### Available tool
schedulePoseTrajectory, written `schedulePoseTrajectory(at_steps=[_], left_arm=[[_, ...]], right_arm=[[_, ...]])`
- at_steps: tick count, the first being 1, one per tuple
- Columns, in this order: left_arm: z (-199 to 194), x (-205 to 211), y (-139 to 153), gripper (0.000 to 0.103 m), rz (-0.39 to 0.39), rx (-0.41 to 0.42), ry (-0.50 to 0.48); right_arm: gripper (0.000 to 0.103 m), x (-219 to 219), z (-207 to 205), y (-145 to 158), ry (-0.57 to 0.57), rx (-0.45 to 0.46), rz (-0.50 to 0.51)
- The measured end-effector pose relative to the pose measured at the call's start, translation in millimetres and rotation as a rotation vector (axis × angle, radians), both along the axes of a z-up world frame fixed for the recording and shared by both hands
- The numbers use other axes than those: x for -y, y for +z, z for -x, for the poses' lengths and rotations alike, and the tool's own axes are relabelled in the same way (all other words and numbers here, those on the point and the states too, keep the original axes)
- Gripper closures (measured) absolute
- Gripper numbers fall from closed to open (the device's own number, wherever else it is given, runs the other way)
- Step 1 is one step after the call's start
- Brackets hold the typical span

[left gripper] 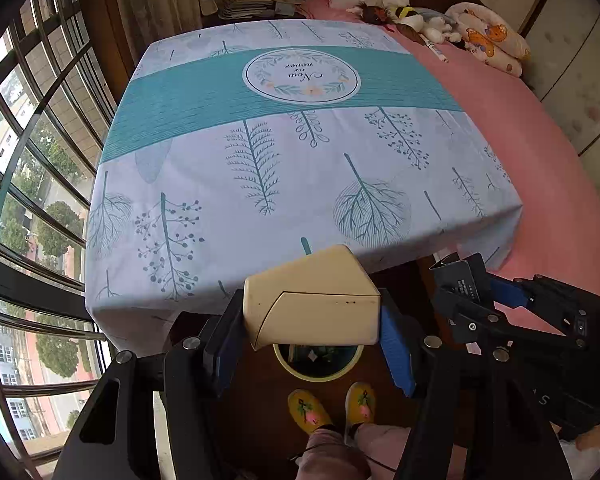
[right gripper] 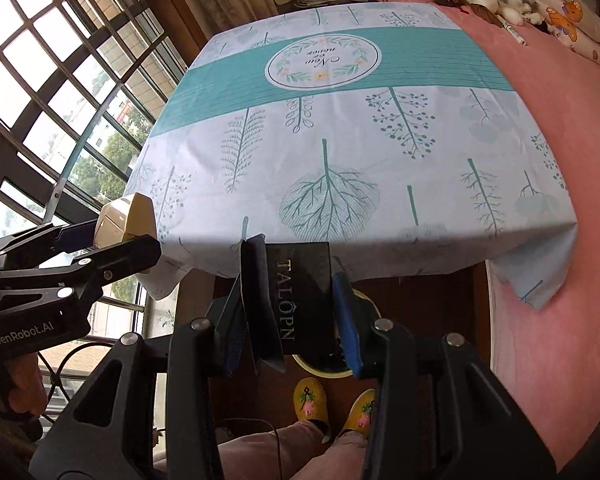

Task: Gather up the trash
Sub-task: 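Lift the box and packet off the table and carry them toward the bin, then lower both tools over the bin and open them to drop box and packet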

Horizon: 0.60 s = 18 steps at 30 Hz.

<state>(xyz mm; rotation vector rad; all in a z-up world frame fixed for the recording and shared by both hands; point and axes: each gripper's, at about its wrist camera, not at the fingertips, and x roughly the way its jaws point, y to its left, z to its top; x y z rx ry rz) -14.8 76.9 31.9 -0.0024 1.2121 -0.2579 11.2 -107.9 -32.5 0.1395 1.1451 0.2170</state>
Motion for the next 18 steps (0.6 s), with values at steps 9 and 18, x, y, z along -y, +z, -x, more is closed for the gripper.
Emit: schedulePoseTrajectory(at_steps=[9, 18], left_arm=[[26, 24, -101, 0.042, -0.027, -0.107, 0.054], [28, 41, -213, 0.042, 0.004, -0.173, 0.125]], right_arm=[[0.067, 13, 11, -87, 0.038, -0.116, 0.0], [0.067, 34, 12, -202, 0.019, -0.197, -0.005]])
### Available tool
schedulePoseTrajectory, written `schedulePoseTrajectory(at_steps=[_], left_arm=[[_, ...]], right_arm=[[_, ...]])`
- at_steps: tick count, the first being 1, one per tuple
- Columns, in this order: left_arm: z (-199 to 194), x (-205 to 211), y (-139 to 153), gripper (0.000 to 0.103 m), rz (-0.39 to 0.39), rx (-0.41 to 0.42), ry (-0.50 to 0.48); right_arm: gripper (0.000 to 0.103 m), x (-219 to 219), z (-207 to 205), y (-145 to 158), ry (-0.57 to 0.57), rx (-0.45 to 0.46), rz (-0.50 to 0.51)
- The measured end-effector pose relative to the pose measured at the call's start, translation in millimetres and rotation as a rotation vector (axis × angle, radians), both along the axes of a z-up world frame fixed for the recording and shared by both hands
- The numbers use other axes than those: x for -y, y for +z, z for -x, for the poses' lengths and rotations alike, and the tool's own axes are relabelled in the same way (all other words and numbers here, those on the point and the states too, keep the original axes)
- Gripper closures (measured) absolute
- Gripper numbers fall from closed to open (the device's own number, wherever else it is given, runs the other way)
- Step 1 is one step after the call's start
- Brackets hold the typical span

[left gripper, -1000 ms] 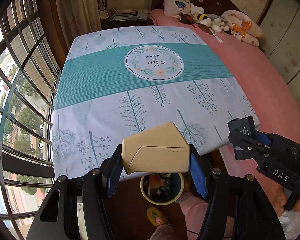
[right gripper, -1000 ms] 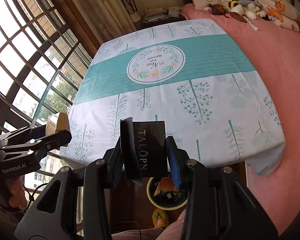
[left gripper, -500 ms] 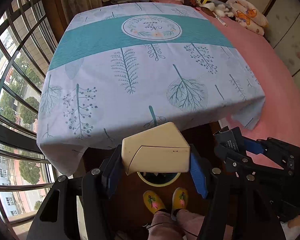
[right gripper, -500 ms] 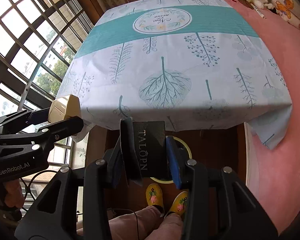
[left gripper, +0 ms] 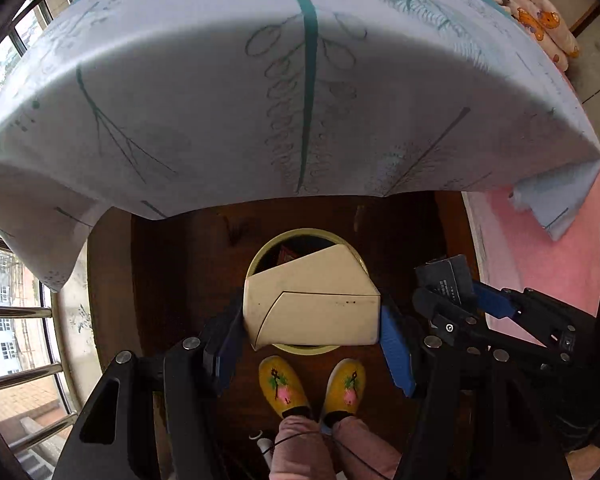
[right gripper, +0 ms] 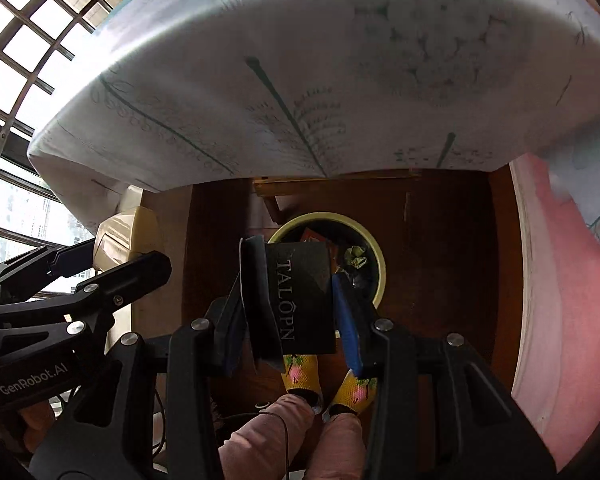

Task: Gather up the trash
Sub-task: 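Lower both tools over the bin and open them to drop box and packet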

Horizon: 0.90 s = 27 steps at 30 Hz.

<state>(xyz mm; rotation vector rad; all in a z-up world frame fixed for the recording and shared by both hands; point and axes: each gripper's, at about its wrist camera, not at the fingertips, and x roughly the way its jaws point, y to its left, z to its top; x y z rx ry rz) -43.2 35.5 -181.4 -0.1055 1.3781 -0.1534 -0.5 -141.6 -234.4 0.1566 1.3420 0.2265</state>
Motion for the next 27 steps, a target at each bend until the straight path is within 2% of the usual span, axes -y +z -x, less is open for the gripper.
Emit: schedulePoseTrajectory(at_steps=[8, 14, 15, 17, 18, 19, 27], left_arm=[[-13, 8, -96, 0.041, 0.067, -0.062, 0.003], [-20, 12, -142, 0.041, 0.096, -0.08, -0.016], [-21, 11, -149, 0.04, 0.103, -0.087, -0.02], [-23, 9, -159, 0.032, 0.11, -0.093, -0.031], [-24, 9, -164, 0.018, 0.108, -0.092, -0.035], [-24, 7, -167, 0.011, 0.106, -0.086, -0.037], [-21, -5, -175, 0.009, 0.057, -0.078, 0.014]], right_arm=[[0.065, 33, 0, -96, -0.135, -0.054, -0.079], [0.065, 51, 0, -150, -0.2, -0.092, -0.111], [0.064, 53, 0, -156, -0.204, -0.095, -0.112], [0.064, 55, 1, -168, -0.211, -0.103, -0.118], [0.064, 55, 2, -174, -0.215, -0.107, -0.122], [0.064, 55, 2, -178, -0.218, -0.11, -0.125], [0.062, 50, -3, -198, -0.231, -0.126, -0.147]])
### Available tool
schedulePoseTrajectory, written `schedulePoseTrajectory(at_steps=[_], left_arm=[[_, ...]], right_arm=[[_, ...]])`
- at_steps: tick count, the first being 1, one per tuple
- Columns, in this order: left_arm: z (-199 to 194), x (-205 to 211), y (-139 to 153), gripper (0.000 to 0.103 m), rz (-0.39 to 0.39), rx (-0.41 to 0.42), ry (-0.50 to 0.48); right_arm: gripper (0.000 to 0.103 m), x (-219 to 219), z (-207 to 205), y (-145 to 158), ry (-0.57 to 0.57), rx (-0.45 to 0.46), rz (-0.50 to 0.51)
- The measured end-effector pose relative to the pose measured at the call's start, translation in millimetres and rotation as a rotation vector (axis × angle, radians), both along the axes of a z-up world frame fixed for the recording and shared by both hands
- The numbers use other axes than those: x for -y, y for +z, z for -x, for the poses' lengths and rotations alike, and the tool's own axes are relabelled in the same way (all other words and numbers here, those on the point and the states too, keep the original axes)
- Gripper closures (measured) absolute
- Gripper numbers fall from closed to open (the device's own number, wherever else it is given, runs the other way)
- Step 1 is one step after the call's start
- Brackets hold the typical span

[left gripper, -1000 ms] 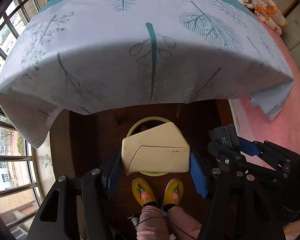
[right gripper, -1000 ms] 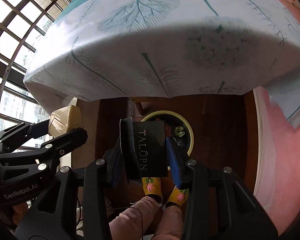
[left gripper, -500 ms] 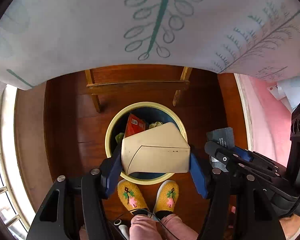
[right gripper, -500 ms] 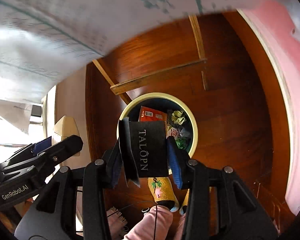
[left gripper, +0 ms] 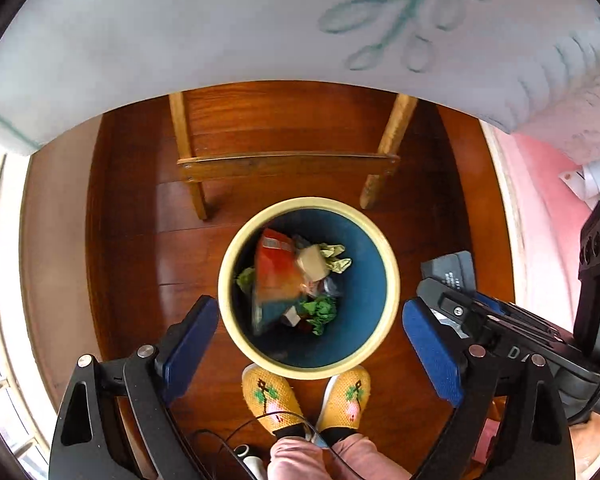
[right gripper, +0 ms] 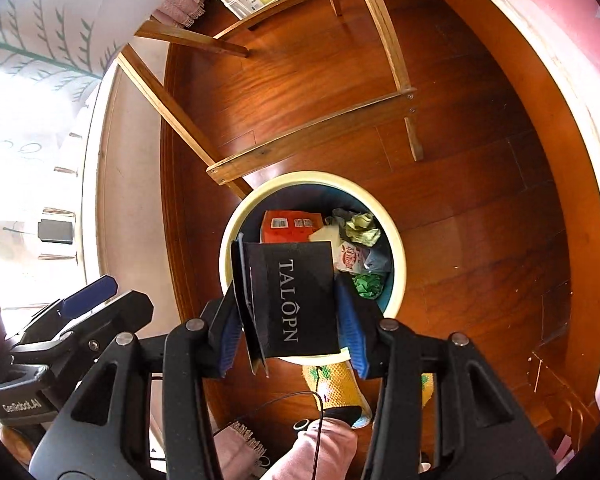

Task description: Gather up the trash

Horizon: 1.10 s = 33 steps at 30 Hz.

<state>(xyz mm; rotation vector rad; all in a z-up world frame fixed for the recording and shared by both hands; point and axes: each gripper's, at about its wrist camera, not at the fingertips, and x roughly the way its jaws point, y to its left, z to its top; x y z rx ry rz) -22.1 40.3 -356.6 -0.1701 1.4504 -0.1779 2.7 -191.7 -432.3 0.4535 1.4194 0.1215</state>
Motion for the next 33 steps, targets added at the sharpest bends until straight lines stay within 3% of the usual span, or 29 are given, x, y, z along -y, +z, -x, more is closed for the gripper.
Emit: schedulePoseTrajectory(at_steps=[4, 6, 9, 21, 28, 33], left_arm=[[-2, -10, 3, 0.009, -0.022, 0.026, 0.037], [-1, -21, 7, 0.009, -0.027, 0.037, 0.055], [-2, -31, 11, 0.009, -0.027, 0.054, 0.08], [2, -39, 46, 0.009, -0.067, 0.124, 0.111], [1, -34, 85, 0.009, -0.088, 0.143, 0.086], [-1, -27, 127, 0.009, -0.125, 0.132, 0.065]], right_arm=[[0.057, -5, -4, -3, 0.005, -0.008, -0.017], [0.038, -7, -6, -3, 0.002, -0.009, -0.018], [0.03, -10, -8, -2, -0.004, -0.003, -0.026], [0.027, -20, -9, 16, 0.02, 0.025, 0.01], [0.027, -22, -7, 52, 0.02, 0.059, 0.022], [0.027, -27, -7, 97, 0.045, 0.101, 0.082]])
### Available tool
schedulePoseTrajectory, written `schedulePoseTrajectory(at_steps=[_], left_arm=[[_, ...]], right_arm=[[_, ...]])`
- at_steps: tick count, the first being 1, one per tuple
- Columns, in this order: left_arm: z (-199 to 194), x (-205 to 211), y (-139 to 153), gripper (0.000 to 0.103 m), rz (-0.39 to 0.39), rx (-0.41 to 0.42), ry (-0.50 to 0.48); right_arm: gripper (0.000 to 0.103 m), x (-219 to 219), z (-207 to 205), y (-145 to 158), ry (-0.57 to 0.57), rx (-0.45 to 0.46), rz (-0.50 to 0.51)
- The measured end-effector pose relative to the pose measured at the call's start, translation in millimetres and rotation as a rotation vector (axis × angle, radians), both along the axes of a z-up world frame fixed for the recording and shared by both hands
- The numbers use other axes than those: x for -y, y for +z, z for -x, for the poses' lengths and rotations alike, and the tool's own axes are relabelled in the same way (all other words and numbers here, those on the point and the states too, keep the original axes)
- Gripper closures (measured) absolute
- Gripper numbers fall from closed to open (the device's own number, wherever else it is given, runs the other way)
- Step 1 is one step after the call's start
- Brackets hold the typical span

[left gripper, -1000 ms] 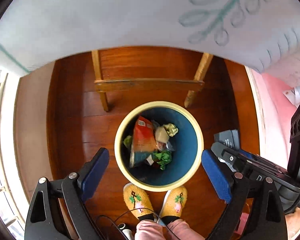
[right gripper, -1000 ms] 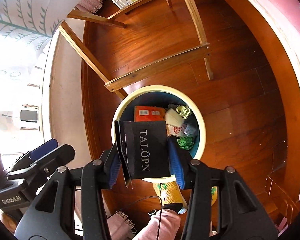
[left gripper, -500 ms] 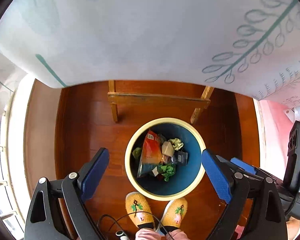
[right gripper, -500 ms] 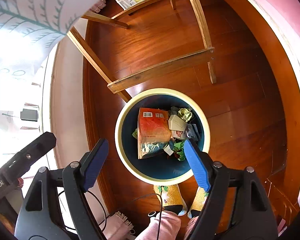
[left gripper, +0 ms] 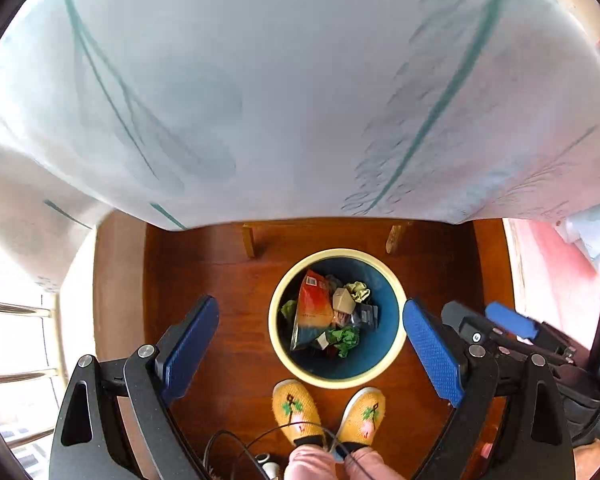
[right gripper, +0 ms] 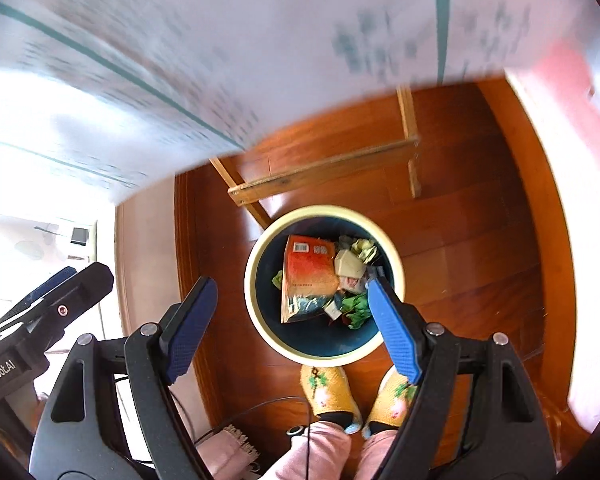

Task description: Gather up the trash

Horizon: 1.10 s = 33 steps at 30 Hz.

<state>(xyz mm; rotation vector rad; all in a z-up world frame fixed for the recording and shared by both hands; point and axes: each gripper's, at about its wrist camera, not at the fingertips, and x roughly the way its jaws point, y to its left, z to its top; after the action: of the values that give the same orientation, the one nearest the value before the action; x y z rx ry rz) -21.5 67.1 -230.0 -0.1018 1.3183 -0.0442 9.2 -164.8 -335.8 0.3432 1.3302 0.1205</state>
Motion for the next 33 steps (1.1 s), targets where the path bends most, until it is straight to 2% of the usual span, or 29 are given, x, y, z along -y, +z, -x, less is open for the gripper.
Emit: schedulePoseTrajectory(at_steps=[10, 13, 17, 28, 33], left_arm=[[8, -9, 138, 0.009, -0.008, 0.068, 0.033], [9, -12, 178, 0.009, -0.033, 0.092, 0.055], [11, -15, 229, 0.009, -0.044, 0.131, 0.065], [19, -15, 331, 0.009, -0.051, 0.251, 0.069], [27, -13, 361, 0.009, -0.096, 0.32, 0.066]], right_arm=[[0.027, 2, 5, 142, 0.029, 0.087, 0.034], [0.027, 4, 8, 188, 0.041, 0.12, 0.027], [0.027, -3, 10, 242, 0.089, 0.154, 0.086], [0.027, -14, 13, 377, 0.094, 0.297, 0.099], [0.027, -21, 18, 411, 0.072, 0.351, 0.13]])
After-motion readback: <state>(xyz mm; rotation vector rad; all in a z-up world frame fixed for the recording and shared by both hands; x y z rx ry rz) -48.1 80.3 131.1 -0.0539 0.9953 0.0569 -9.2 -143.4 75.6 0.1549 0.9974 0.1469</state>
